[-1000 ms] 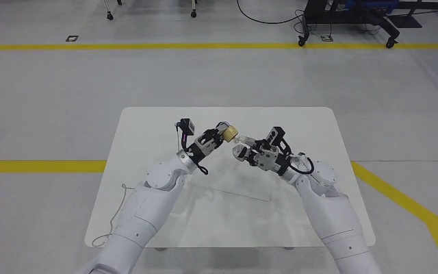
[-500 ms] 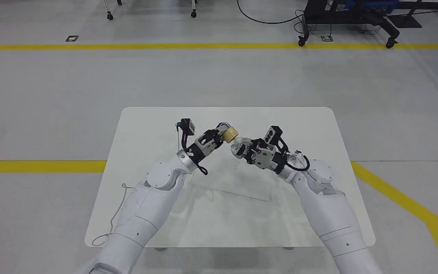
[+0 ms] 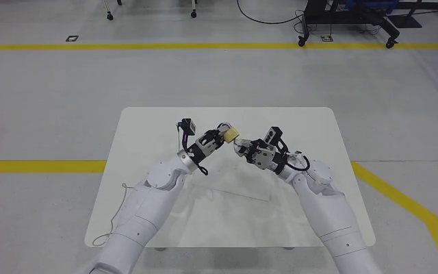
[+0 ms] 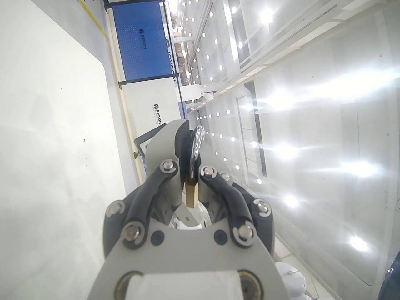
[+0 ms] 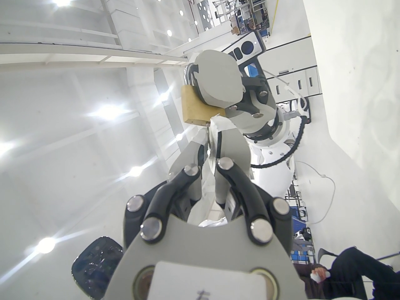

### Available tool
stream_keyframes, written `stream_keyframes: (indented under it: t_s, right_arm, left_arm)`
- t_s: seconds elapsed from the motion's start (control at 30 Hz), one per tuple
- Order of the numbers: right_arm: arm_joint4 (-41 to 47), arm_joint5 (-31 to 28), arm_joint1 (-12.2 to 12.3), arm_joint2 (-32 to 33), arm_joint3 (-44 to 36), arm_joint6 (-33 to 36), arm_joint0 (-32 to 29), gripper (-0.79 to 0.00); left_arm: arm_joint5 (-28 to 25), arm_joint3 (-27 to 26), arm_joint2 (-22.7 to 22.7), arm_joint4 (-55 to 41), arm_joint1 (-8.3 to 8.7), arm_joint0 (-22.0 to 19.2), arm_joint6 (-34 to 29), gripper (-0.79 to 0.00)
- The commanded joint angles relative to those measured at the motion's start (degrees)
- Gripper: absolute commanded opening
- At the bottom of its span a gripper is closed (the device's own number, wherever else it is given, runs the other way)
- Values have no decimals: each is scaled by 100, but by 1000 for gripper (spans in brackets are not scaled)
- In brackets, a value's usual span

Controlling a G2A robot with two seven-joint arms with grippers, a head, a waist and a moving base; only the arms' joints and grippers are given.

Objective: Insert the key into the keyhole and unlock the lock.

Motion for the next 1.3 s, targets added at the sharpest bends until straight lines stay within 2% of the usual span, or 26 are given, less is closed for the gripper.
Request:
stream_keyframes:
  t_s: [0.0, 0.3, 0.67, 0.7, 0.73, 0.77, 0.83, 0.87, 1.03, 1.2, 1.27]
  right_arm:
    - [216, 59, -12, 23, 53, -22, 0, -785]
    - [1060, 627, -48, 88, 470, 248, 130, -785]
    - [1257, 841, -12, 208, 630, 525, 208, -785]
    - [1207, 792, -5, 221, 619, 503, 211, -582]
    - [1043, 699, 9, 231, 596, 434, 221, -422]
    - [896, 626, 23, 241, 563, 380, 224, -394]
    - [864, 584, 46, 297, 489, 504, 216, -89]
    - [768, 529, 65, 340, 456, 511, 213, 0]
    - [580, 211, 163, 677, 140, 671, 79, 0]
    - [471, 117, 200, 793, 34, 714, 23, 0]
    - [471, 117, 200, 793, 34, 714, 23, 0]
  left_arm:
    - [-35, 3, -3, 14, -2, 4, -11, -785]
    - [-360, -115, -10, 350, 6, 61, 147, -785]
    - [-420, -104, -92, 557, 25, 67, 296, -785]
    - [-423, -107, -101, 580, 27, 70, 310, -785]
    - [-415, -108, -105, 628, 32, 68, 314, -785]
    - [-407, -108, -117, 683, 39, 67, 337, -785]
    - [-386, -127, -146, 762, 53, 74, 365, -785]
    - [-361, -138, -170, 807, 63, 75, 380, -785]
    - [-91, -293, -354, 1129, 148, 102, 460, -785]
    - [470, -918, -739, 1672, 298, 267, 803, -785]
    - [507, -981, -767, 1727, 309, 286, 831, -785]
